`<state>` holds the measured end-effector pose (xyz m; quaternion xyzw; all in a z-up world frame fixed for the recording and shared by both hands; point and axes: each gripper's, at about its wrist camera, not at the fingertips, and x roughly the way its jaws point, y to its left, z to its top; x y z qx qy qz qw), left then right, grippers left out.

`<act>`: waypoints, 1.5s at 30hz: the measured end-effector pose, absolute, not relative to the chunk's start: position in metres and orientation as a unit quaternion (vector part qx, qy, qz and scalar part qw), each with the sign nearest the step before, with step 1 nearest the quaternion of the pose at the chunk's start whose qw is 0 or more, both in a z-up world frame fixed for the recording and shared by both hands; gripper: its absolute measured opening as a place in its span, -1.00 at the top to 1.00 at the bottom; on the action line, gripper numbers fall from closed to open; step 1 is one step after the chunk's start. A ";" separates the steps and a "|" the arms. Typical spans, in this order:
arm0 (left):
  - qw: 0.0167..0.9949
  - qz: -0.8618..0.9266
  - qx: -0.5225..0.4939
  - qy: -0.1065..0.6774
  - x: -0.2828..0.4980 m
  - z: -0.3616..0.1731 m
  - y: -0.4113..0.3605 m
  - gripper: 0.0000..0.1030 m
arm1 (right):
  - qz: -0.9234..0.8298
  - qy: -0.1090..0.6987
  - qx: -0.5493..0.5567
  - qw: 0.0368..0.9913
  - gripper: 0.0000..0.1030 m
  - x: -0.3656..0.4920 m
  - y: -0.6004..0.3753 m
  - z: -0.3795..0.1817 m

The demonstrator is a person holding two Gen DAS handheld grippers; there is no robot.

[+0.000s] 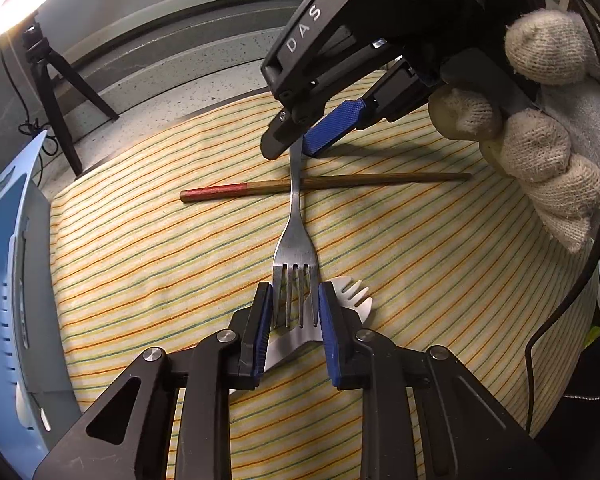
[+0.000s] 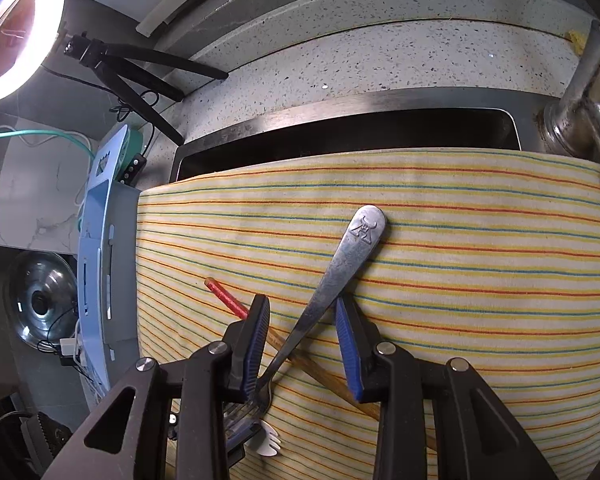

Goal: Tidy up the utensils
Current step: 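Close the left gripper on the metal fork's tines while the right grasps its handle, then carry the metal fork into the blue basket with both grippers and release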

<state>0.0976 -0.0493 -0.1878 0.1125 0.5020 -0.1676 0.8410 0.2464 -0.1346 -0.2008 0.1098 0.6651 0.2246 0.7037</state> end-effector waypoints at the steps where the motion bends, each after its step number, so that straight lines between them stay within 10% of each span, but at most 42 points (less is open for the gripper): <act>1: 0.843 -0.164 0.113 0.499 0.097 -0.187 -0.049 0.58 | 0.222 0.665 0.108 0.704 0.55 0.247 -0.134 -0.201; 12: 0.853 -0.164 0.091 0.487 0.093 -0.180 -0.045 0.58 | 0.229 0.663 0.123 0.703 0.98 0.244 -0.136 -0.197; 26: 0.851 -0.174 0.069 0.491 0.095 -0.183 -0.047 0.58 | 0.230 0.674 0.177 0.679 0.60 0.242 -0.140 -0.209; 45: 0.867 -0.160 0.050 0.469 0.080 -0.164 -0.029 0.58 | 0.249 0.654 0.190 0.689 0.83 0.238 -0.124 -0.181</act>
